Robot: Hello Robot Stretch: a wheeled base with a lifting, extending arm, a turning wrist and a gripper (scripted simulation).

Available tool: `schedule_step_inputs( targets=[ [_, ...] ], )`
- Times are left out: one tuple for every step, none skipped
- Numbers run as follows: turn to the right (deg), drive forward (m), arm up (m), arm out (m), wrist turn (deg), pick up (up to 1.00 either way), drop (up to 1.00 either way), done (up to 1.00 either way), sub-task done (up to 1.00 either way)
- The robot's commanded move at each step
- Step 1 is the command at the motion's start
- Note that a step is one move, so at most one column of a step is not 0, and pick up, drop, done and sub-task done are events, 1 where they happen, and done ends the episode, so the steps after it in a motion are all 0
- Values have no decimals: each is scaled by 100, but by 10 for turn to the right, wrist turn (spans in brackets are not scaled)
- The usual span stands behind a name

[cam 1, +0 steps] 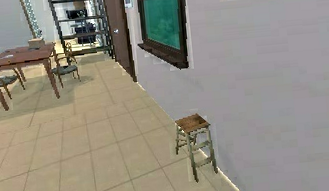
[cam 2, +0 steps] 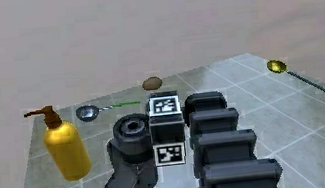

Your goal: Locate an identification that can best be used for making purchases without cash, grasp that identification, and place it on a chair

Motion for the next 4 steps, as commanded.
schedule_step_inputs(
  targets=[
    [0,0,0,0,450,0,0,0,0],
    [0,0,0,0,450,0,0,0,0],
    [0,0,0,0,180,0,0,0,0],
    [0,0,-16,0,0,0,0,0,0]
  ],
)
